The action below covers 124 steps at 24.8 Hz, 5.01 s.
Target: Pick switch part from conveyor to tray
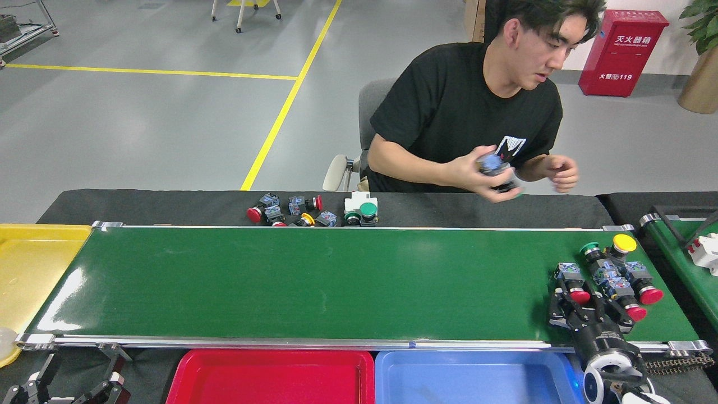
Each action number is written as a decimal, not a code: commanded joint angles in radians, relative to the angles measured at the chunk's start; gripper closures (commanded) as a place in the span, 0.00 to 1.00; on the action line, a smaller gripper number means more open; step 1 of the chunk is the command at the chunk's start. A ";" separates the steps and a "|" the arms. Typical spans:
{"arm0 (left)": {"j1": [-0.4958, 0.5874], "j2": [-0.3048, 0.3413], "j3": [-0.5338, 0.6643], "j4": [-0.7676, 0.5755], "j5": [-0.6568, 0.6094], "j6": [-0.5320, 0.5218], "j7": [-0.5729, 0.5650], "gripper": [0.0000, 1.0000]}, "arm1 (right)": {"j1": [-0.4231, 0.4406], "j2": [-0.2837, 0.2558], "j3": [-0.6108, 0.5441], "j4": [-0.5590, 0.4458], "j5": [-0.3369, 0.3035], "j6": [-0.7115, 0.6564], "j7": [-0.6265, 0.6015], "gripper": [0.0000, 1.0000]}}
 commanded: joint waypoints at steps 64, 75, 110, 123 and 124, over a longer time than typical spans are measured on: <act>-0.010 0.009 -0.024 -0.011 -0.001 -0.023 0.007 0.00 | 0.012 0.173 0.079 -0.060 0.138 0.263 0.025 0.02; -0.012 0.010 -0.024 -0.010 -0.001 -0.023 0.007 0.00 | -0.009 0.168 0.183 -0.036 0.139 0.258 0.025 0.89; -0.056 0.013 -0.099 -0.041 -0.002 -0.129 -0.001 0.00 | 0.195 0.254 0.487 -0.279 0.248 0.640 -0.167 0.00; -0.358 -0.039 -0.668 -0.001 -0.172 0.077 -0.182 0.00 | 0.045 0.303 0.482 -0.138 0.175 0.674 -0.086 0.00; -0.379 -0.059 -0.697 0.024 -0.199 0.100 -0.183 0.00 | 0.031 0.312 0.488 -0.121 0.176 0.671 -0.084 0.00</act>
